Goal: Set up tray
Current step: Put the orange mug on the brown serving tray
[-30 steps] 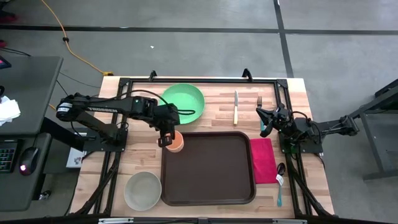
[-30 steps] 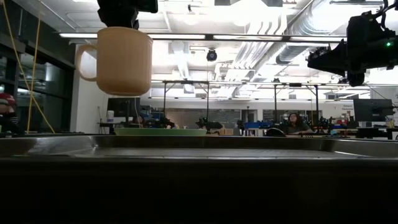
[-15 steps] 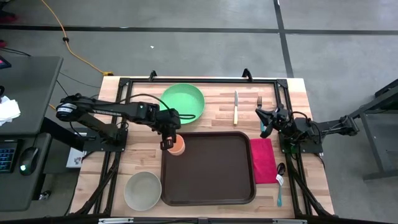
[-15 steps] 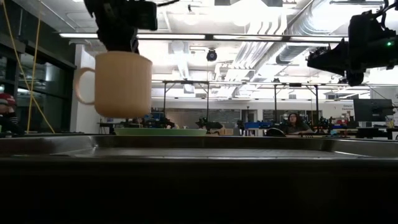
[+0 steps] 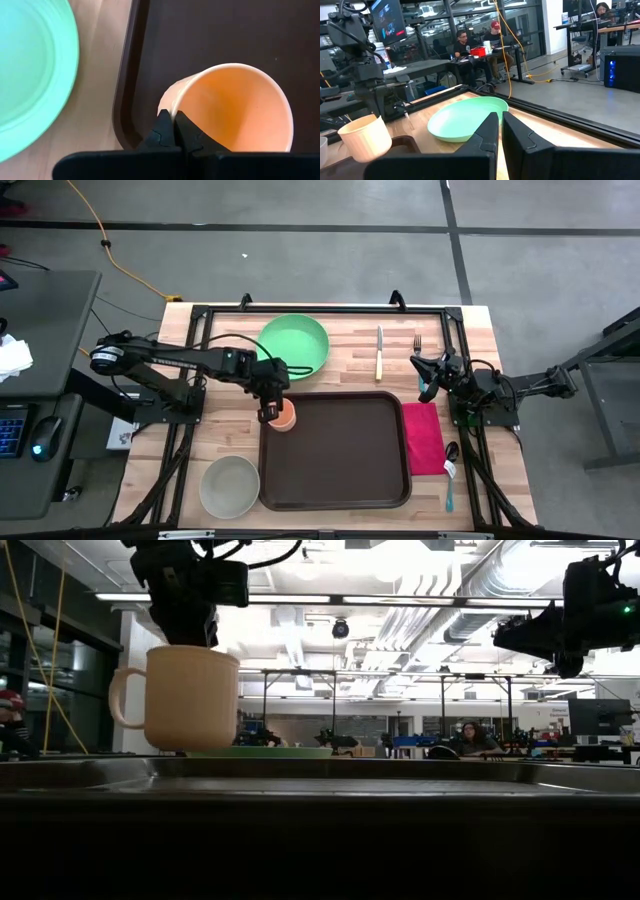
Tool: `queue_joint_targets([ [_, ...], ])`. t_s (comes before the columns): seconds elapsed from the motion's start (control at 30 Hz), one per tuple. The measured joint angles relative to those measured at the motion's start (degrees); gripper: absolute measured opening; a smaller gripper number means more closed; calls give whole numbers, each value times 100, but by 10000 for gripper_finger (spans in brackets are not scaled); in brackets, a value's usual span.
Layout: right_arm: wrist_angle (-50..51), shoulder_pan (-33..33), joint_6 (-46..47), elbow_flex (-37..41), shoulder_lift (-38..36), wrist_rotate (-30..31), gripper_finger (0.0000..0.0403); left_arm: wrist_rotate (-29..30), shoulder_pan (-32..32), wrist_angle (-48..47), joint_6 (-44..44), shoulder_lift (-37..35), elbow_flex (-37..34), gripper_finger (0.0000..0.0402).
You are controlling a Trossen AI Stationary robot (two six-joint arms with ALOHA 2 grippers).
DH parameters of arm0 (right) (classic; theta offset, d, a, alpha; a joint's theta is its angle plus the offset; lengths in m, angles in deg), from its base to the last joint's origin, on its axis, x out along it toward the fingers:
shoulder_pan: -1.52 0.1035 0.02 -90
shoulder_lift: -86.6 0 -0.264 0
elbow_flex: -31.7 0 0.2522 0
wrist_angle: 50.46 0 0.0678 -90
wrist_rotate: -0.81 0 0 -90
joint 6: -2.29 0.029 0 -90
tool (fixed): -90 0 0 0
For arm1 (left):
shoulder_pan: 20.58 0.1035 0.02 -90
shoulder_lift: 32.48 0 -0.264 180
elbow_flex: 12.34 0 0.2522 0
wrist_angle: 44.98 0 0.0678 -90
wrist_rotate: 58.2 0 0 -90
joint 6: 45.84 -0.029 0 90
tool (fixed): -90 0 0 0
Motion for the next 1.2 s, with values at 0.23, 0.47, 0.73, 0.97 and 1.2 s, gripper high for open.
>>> queue_joint_targets([
  [0.23, 0, 0, -2, 0, 0, 0, 0, 17, 0, 234, 7, 0, -99, 12],
  [0.47, 0, 0, -2, 0, 0, 0, 0, 247, 7, 100, -7, 0, -99, 12],
  [0.73, 2, 0, 0, 0, 0, 0, 0, 328, 79, 29, -54, 31, -99, 12],
  [0.97, 0, 0, 7, 0, -2, -4, 0, 264, 439, 43, -286, 31, -99, 12],
  [1.2, 0, 0, 4, 0, -2, -1, 0, 67, 490, 67, -310, 72, -99, 12],
])
